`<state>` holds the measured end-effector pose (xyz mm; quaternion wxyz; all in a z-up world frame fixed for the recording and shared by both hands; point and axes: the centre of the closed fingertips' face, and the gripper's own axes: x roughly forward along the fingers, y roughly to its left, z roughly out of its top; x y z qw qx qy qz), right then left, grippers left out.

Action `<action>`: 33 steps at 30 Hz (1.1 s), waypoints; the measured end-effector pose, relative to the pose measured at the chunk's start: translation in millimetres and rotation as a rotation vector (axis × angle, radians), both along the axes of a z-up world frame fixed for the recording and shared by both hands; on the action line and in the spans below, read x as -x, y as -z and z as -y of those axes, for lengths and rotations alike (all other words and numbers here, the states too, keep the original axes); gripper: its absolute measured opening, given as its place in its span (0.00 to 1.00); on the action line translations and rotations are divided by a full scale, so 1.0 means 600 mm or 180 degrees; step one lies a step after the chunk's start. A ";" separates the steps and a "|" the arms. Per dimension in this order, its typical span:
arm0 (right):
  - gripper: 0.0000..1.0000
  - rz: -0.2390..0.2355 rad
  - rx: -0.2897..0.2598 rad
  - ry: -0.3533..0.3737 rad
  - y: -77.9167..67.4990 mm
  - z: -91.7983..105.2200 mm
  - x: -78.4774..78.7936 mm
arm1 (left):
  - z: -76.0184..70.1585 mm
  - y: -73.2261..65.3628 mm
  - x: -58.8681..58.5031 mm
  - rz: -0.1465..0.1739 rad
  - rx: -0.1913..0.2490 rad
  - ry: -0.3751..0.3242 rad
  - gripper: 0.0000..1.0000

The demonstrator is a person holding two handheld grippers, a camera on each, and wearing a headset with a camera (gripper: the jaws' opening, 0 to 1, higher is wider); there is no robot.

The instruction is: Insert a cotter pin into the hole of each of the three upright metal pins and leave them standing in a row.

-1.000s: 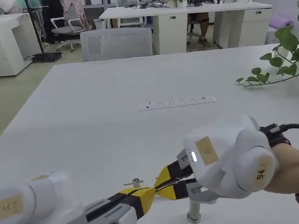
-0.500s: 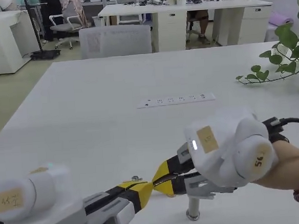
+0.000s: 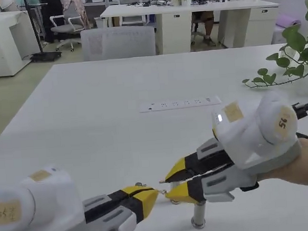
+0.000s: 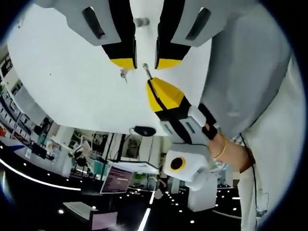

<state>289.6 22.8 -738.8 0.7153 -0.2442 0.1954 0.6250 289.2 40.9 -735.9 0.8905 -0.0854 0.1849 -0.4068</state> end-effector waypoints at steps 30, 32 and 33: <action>0.14 -0.0938 -0.0085 -0.0504 0.021 0.031 0.075 | 0.050 -0.006 0.069 0.0234 -0.0123 0.0917 0.00; 0.13 -0.0955 -0.0084 -0.0543 0.022 0.032 0.079 | 0.052 -0.006 0.071 0.0244 -0.0124 0.0955 0.00; 0.13 -0.0967 -0.0093 -0.0552 0.022 0.031 0.081 | 0.054 -0.007 0.073 0.0243 -0.0116 0.0980 0.00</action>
